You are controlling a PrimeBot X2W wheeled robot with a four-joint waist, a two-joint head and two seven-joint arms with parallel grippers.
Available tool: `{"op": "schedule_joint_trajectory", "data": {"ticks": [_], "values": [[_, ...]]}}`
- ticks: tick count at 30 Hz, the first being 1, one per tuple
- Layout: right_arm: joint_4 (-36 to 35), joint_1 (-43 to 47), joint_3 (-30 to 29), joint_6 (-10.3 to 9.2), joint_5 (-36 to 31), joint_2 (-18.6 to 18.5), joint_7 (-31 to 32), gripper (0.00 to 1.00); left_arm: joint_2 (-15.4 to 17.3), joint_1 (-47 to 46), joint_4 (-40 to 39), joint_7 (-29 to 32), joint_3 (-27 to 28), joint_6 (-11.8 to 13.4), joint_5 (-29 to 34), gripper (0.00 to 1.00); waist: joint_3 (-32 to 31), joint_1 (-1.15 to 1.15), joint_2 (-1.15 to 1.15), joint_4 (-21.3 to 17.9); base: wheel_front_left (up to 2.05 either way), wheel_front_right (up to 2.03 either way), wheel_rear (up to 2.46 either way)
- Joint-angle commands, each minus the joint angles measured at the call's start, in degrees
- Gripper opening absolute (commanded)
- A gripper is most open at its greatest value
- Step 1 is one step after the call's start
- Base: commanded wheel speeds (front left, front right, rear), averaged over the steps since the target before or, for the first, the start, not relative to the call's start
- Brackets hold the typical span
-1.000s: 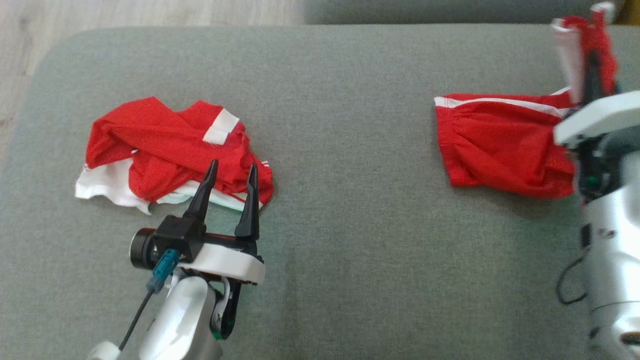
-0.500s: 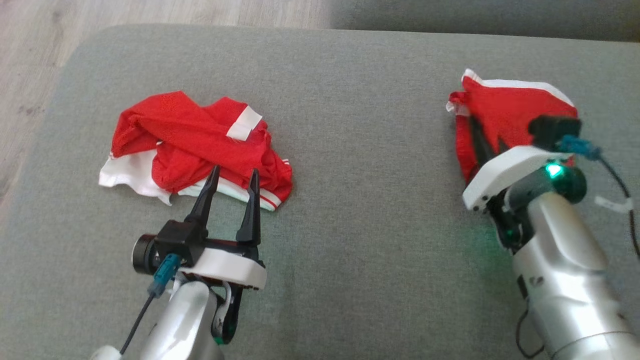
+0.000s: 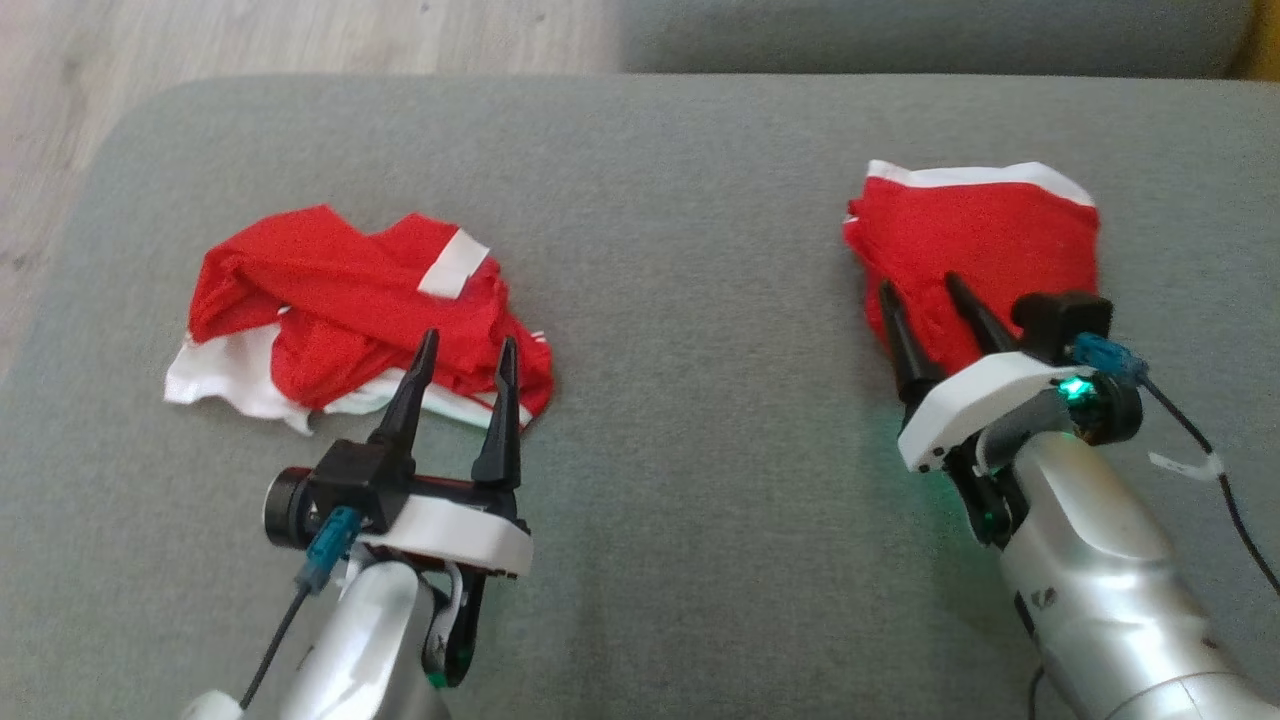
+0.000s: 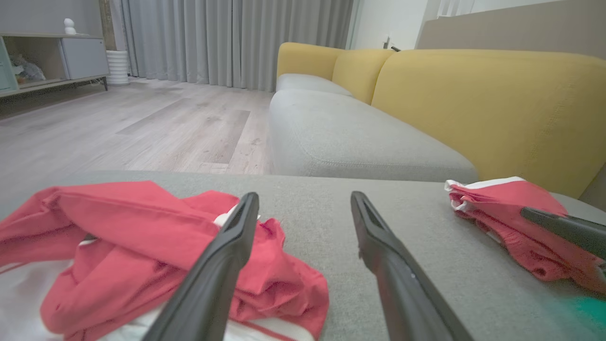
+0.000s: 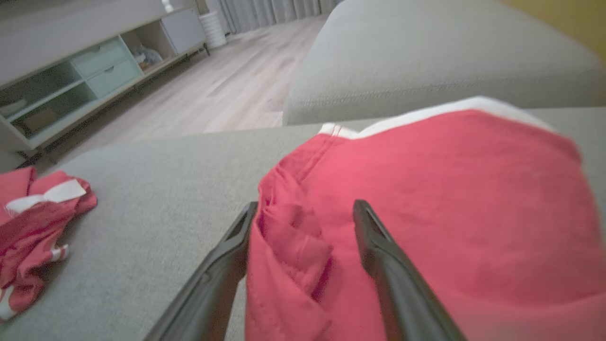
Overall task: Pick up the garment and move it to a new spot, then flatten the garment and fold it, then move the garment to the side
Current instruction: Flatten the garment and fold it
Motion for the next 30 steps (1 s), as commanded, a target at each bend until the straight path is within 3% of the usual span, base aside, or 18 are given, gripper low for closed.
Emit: {"op": "schedule_joint_trajectory", "data": {"ticks": [1,8,17,23,30], "values": [[-1.8,-2.1,0.3,-0.04,-0.6,0.9,-2.4,1.0,0.5,-1.3,-2.1,-0.3,1.9,0.3,-0.6,1.0,-1.5,0.0,0.0,-1.6,0.0,0.0,0.0],[-11.1,2.6,-6.9,-0.04,-4.3,0.2,-5.0,1.0,0.5,0.3,-4.2,-0.3,3.0,0.8,-1.5,1.0,-4.6,0.0,0.0,-6.0,0.0,0.0,0.0],[-28.8,18.3,-20.5,-0.04,-13.9,2.3,-5.1,1.0,0.5,3.4,-6.5,-0.3,4.4,1.4,-1.8,1.0,-5.9,0.0,0.0,-8.8,0.0,0.0,0.0],[-32.8,22.8,-20.9,-0.04,-12.7,2.6,-5.1,1.0,0.5,4.4,-6.6,-0.3,4.7,1.2,-1.6,1.0,-4.8,0.0,0.0,-8.8,0.0,0.0,0.0],[-33.2,19.1,-21.8,-0.04,-13.8,2.6,-4.0,1.0,0.5,2.3,-6.7,-0.3,3.7,0.6,-0.9,1.0,-0.9,0.0,0.0,-6.5,0.0,0.0,0.0]]}}
